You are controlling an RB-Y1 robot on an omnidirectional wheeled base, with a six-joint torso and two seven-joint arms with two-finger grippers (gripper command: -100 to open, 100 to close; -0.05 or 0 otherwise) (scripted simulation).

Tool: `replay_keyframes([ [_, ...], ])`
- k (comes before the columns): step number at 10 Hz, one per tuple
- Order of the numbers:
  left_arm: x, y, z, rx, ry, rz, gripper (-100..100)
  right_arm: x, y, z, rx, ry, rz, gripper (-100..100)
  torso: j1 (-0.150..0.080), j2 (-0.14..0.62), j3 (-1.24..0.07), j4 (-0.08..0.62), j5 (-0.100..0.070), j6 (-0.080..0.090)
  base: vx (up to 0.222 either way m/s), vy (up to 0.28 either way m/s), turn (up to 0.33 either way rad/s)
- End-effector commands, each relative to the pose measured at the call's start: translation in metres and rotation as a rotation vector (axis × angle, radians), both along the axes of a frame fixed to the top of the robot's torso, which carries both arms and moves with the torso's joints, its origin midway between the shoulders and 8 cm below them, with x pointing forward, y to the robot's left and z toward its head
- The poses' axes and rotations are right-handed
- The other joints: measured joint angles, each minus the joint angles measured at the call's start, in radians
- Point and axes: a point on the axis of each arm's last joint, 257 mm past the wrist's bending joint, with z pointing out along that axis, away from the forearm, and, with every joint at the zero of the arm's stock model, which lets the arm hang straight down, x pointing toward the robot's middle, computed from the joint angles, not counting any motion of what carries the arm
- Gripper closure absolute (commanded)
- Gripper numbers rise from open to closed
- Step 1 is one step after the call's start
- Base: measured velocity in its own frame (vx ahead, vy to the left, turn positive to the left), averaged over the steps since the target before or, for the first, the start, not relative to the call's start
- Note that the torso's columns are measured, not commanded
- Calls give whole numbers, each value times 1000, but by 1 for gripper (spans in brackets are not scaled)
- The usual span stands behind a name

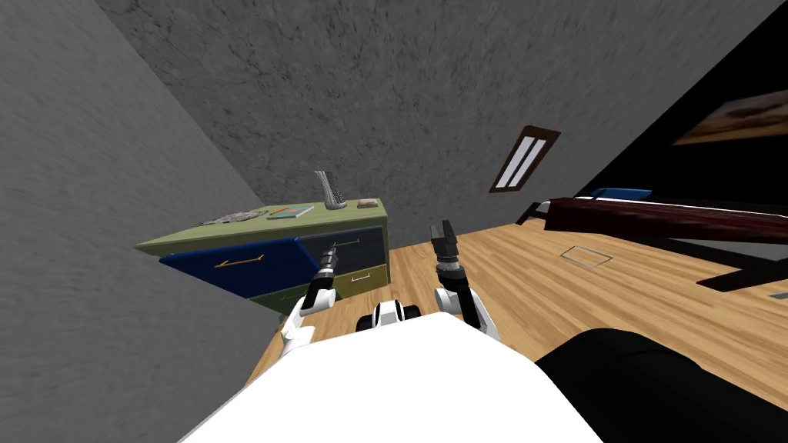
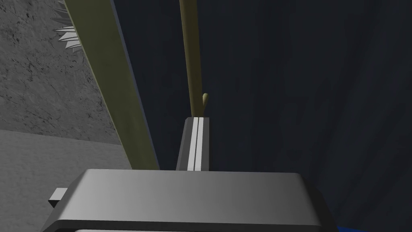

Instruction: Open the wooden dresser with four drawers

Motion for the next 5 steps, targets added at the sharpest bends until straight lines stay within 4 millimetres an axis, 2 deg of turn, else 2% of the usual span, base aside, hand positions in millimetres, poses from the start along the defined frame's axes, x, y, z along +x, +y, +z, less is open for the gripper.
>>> replay_keyframes([
  [1,-14,-21,-2,-15,5,-45,100,0,0,0,0,0,0,0,1,2,1,0,0,0,79,-26,221],
  [2,-20,-19,1,-13,0,-41,100,0,0,0,0,0,0,0,1,0,0,0,0,-2,80,-26,139],
  [3,-20,-20,4,-12,-5,-42,100,0,0,0,0,0,0,0,1,0,0,0,0,-1,47,-10,-24],
  [4,-29,-40,-1,-32,7,-81,100,0,0,0,0,0,0,0,2,2,1,1,0,0,74,-22,205],
  [5,-35,-38,4,-29,-2,-78,100,0,0,0,0,0,0,0,1,1,1,0,0,-2,87,-19,137],
])
